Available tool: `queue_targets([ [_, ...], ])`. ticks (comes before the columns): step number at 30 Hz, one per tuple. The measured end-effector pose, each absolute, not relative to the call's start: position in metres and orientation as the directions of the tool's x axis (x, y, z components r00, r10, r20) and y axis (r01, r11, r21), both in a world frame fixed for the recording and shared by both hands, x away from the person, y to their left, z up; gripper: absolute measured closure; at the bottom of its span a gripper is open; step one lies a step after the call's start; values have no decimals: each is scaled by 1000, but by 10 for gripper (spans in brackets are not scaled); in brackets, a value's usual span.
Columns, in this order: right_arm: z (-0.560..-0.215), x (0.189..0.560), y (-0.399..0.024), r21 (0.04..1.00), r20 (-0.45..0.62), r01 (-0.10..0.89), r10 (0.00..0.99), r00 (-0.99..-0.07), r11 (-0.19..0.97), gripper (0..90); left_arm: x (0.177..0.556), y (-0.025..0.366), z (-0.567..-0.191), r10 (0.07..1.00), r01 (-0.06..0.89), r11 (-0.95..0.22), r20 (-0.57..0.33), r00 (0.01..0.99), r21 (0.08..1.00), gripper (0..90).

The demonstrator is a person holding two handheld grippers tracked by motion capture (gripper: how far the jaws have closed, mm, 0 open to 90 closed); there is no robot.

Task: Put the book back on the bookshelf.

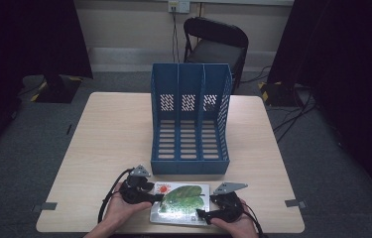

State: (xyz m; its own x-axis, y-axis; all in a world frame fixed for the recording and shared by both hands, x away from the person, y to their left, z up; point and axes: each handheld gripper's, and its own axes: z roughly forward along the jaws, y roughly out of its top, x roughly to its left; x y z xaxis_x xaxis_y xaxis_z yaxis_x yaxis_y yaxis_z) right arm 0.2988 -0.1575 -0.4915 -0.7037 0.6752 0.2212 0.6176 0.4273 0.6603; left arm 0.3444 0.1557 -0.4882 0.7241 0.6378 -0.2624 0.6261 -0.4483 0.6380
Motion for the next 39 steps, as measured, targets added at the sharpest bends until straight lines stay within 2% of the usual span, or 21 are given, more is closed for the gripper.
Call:
queue_targets([
  [5,-492,295,-154,656,207,605,663,-720,452,172,345,156,-489,643,631,-436,-269,717,642,336],
  [10,-492,294,-152,654,220,603,648,-729,457,149,346,156,-489,652,634,-429,-265,710,643,335],
  [13,-493,292,-148,658,203,587,639,-741,471,128,346,158,-489,661,633,-426,-255,706,647,369],
  [21,-493,293,-144,660,212,580,623,-753,478,125,349,160,-490,669,643,-406,-268,693,650,313],
  [32,-494,293,-142,664,205,568,612,-764,487,123,351,160,-490,674,649,-394,-275,686,651,281],
  [39,-494,292,-140,666,201,563,610,-766,488,98,353,165,-490,665,677,-339,-343,663,653,264],
])
